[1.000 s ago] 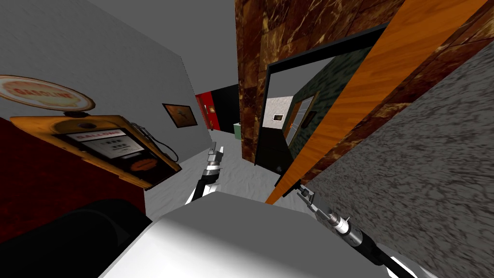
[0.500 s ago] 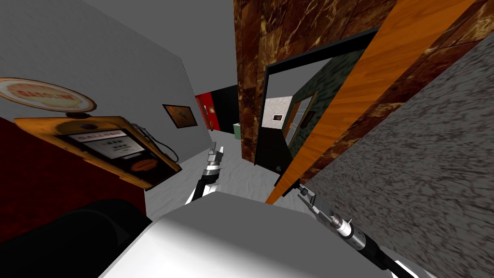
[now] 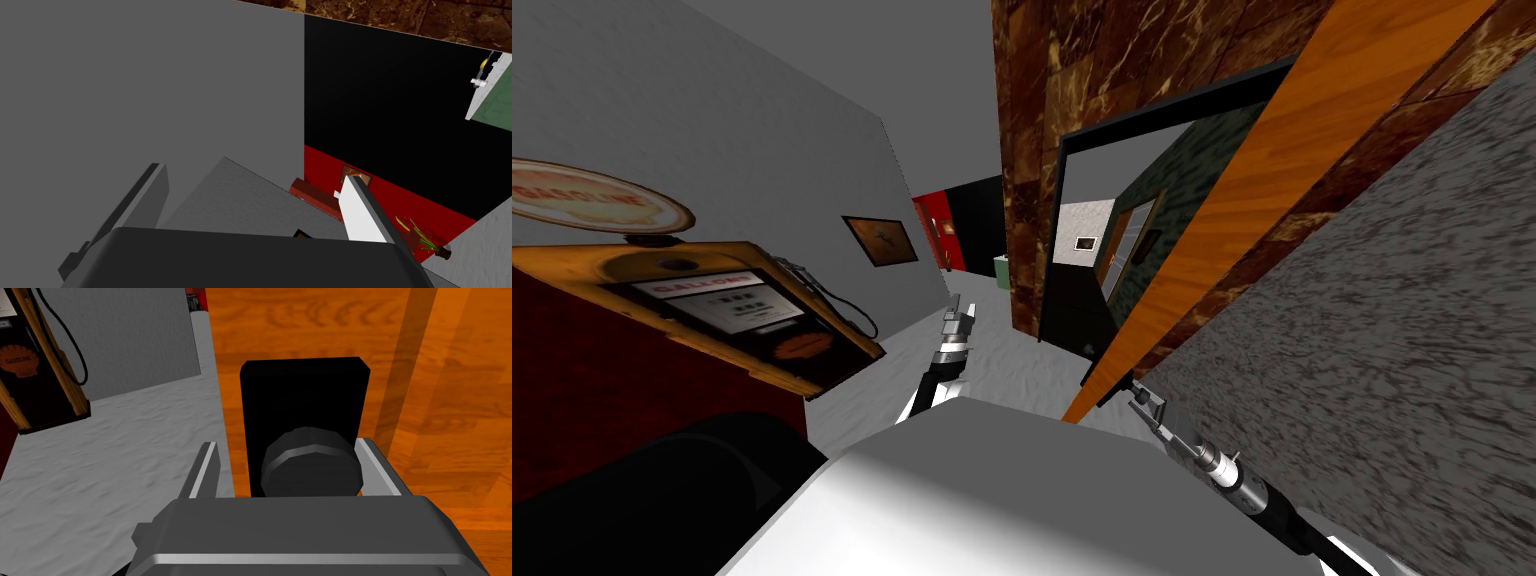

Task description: Pull the door open

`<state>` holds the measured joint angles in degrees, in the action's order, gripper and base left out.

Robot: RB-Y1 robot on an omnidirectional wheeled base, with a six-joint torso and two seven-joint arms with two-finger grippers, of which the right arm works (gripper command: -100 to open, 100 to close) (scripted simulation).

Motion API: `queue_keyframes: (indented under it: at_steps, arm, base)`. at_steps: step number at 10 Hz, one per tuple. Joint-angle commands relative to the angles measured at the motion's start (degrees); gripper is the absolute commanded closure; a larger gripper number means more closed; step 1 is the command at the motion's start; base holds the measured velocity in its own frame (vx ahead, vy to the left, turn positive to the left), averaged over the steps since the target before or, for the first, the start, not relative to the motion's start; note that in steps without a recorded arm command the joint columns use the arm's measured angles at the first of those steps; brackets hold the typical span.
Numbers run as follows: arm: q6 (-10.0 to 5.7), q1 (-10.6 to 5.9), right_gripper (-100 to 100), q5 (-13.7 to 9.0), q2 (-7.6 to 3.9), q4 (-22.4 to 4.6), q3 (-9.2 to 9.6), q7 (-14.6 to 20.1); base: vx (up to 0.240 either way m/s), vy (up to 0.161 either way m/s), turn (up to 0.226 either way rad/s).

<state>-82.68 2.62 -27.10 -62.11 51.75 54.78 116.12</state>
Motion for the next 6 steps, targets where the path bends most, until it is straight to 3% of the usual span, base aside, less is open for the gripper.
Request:
queue_keyframes:
  at_steps: [1, 3, 6]
  arm:
    - [-0.55, 0.24, 100, 0.5, 0.00, -0.1, 0.40, 0.2]
    - [-1.00, 0.27, 100, 1.1, -0.23, -0.2, 0.63, 0.3]
    - [-1.26, 0.29, 100, 1.4, -0.37, -0.2, 0.78, 0.4]
  base:
    - [0.014, 0.027, -0.230]
    - [0.001, 0.010, -0.269]
    - [-0.036, -0.042, -0.070]
